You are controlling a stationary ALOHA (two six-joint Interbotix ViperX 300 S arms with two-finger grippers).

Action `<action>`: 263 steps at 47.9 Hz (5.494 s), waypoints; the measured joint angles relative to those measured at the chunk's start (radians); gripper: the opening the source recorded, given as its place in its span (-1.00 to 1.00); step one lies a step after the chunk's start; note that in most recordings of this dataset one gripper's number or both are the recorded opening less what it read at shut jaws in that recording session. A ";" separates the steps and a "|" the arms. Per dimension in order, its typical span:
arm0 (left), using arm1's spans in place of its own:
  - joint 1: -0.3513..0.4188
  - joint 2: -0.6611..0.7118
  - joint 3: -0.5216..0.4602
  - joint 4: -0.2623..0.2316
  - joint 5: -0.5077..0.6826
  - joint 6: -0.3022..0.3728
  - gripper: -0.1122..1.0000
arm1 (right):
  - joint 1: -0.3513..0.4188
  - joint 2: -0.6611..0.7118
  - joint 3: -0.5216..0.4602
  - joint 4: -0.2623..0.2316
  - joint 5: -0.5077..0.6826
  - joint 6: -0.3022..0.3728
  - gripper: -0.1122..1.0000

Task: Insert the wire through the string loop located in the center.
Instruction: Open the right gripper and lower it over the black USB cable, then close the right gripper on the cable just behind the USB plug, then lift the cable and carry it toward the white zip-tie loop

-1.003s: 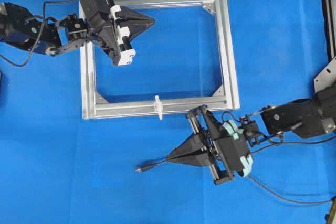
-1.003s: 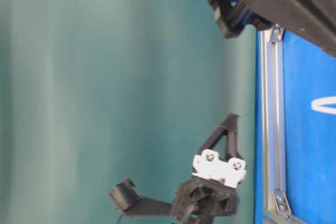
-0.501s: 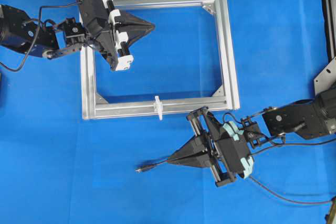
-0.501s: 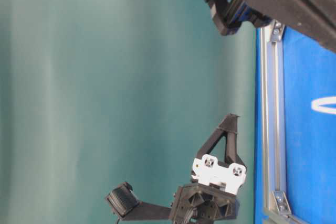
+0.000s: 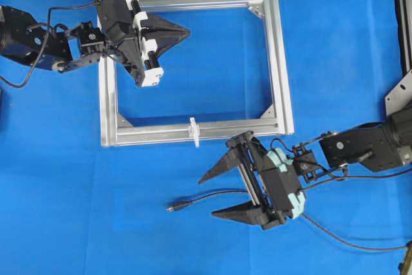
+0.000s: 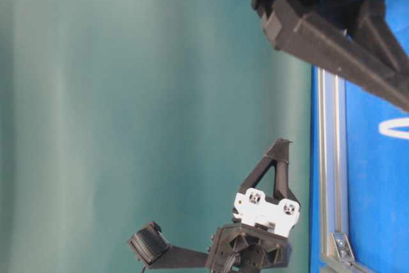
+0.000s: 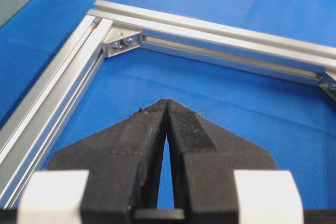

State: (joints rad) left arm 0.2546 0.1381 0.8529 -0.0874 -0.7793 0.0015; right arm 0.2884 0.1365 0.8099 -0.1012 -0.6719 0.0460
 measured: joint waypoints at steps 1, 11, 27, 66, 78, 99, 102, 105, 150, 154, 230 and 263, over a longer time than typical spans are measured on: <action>0.000 -0.002 0.000 0.002 0.000 -0.002 -0.80 | 0.000 -0.002 0.000 0.002 0.003 0.000 0.87; 0.000 -0.002 0.000 0.000 0.000 0.000 -0.80 | 0.000 -0.002 -0.008 0.014 0.017 0.000 0.84; 0.000 0.000 0.000 0.000 0.000 -0.002 -0.80 | 0.000 0.015 -0.017 0.037 0.020 0.008 0.83; 0.005 -0.002 0.000 0.000 0.003 0.000 -0.80 | 0.003 0.209 -0.089 0.057 0.060 0.098 0.75; 0.005 -0.002 0.000 0.000 0.003 -0.002 -0.80 | 0.002 0.209 -0.089 0.058 0.060 0.098 0.00; 0.006 -0.002 0.000 0.000 0.005 -0.002 -0.80 | 0.003 0.207 -0.089 0.058 0.061 0.098 -0.84; 0.005 -0.002 0.000 0.000 0.005 0.000 -0.80 | 0.002 0.207 -0.089 0.057 0.061 0.098 -0.84; 0.006 -0.002 0.000 0.000 0.005 -0.002 -0.80 | 0.003 0.207 -0.089 0.057 0.061 0.098 -0.84; 0.006 -0.002 0.000 0.000 0.011 -0.008 -0.80 | 0.003 -0.061 -0.107 0.055 0.403 0.087 -0.84; 0.006 -0.002 0.000 0.000 0.012 -0.008 -0.80 | 0.003 -0.060 -0.107 0.055 0.405 0.087 -0.84; 0.006 -0.002 0.000 0.000 0.012 -0.008 -0.80 | 0.002 -0.061 -0.109 0.055 0.405 0.086 -0.84; 0.005 -0.002 0.000 0.000 0.012 -0.008 -0.80 | 0.003 -0.175 0.051 0.057 0.397 0.092 -0.84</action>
State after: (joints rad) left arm 0.2592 0.1365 0.8529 -0.0874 -0.7670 -0.0061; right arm 0.2915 -0.0383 0.8606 -0.0445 -0.2746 0.1381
